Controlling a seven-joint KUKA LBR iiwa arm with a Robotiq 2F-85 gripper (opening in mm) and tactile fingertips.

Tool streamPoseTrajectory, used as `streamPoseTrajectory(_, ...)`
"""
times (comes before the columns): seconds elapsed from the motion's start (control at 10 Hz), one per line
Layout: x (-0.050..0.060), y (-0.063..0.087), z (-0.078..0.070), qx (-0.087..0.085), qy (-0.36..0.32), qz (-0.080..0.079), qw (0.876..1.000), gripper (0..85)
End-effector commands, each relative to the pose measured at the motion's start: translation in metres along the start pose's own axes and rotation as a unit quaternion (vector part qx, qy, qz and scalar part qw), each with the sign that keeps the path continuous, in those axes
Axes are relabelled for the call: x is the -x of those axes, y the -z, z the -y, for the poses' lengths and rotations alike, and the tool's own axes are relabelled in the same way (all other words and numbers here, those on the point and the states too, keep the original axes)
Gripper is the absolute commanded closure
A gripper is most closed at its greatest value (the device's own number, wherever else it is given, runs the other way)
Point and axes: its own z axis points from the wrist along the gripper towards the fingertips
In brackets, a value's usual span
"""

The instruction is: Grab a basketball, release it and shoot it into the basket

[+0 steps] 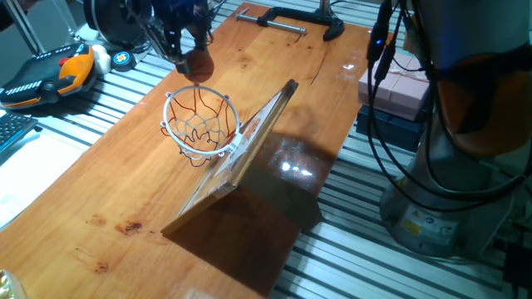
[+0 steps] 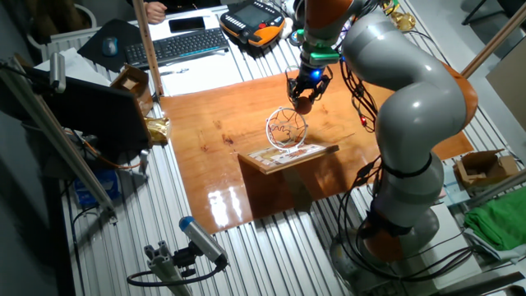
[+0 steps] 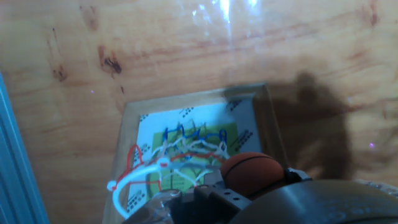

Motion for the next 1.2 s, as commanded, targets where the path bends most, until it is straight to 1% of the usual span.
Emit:
streamPoseTrajectory(0.0, -0.003, -0.001, -0.001, 0.0, -0.004, 0.0, 1.0, 84.3)
streamPoseTrajectory(0.2, -0.008, -0.001, -0.003, 0.0, -0.018, -0.005, 1.0, 84.3)
streamPoseTrajectory(0.3, -0.011, -0.003, -0.004, 0.004, -0.031, -0.006, 0.999, 84.3)
streamPoseTrajectory(0.4, -0.013, -0.005, -0.007, 0.012, -0.047, -0.008, 0.999, 84.3)
streamPoseTrajectory(0.6, -0.017, -0.014, -0.015, 0.025, -0.08, 0.003, 0.996, 84.3)
streamPoseTrajectory(0.8, -0.018, -0.015, -0.016, 0.042, -0.1, 0.003, 0.994, 84.3)
streamPoseTrajectory(1.1, -0.019, -0.018, -0.019, 0.047, -0.112, 0.007, 0.993, 84.3)
